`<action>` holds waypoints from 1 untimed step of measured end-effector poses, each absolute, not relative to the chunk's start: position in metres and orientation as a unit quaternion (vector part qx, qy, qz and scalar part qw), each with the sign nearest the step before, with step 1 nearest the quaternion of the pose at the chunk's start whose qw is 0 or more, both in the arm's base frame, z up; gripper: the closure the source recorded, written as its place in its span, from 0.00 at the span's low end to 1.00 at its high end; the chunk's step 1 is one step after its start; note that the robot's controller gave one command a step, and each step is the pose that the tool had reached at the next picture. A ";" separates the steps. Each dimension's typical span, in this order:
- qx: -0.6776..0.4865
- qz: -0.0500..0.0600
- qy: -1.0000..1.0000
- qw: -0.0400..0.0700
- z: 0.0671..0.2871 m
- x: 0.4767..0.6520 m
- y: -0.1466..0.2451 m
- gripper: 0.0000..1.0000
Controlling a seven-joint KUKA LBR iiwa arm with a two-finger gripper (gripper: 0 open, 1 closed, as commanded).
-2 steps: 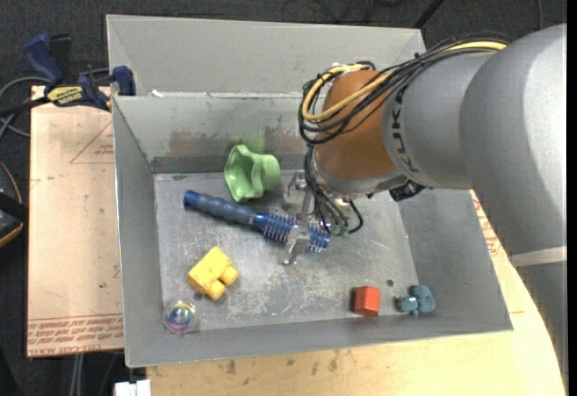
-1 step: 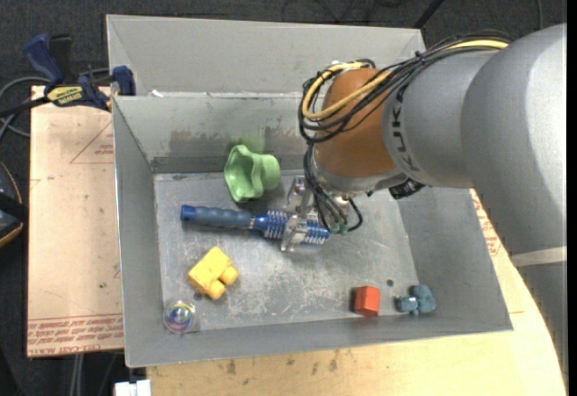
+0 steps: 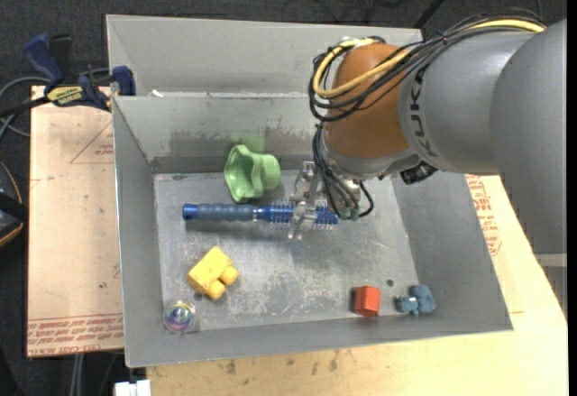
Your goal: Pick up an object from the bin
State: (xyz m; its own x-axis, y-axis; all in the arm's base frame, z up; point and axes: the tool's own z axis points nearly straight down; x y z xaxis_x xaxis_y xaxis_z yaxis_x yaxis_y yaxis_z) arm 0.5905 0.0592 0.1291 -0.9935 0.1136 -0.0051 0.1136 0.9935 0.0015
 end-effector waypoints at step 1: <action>0.056 0.001 0.998 0.002 0.163 0.591 0.059 1.00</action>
Offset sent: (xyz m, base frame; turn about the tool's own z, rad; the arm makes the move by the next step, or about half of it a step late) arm 0.0000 0.0001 0.0328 0.0000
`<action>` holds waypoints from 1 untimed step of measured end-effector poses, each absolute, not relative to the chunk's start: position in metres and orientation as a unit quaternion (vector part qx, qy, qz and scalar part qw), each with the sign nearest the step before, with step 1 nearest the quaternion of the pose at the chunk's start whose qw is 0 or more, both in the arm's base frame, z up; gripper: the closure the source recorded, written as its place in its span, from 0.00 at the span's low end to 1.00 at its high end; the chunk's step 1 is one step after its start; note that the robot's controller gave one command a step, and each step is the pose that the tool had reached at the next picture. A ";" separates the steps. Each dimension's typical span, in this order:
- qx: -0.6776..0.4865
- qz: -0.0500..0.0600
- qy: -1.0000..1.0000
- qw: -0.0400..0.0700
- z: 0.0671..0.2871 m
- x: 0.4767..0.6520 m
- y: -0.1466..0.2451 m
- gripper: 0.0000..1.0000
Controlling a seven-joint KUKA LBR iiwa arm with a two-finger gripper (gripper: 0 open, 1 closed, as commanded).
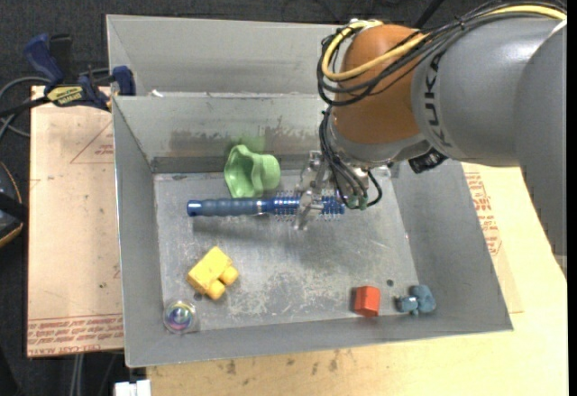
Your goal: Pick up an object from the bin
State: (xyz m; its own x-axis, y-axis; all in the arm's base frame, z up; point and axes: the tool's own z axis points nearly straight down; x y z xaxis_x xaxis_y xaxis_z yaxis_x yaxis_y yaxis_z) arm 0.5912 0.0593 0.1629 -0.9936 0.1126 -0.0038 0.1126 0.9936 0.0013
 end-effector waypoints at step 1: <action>0.056 0.000 0.998 0.001 0.181 0.591 0.059 1.00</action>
Offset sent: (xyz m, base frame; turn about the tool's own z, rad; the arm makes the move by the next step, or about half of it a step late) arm 0.0000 0.0000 0.0186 0.0000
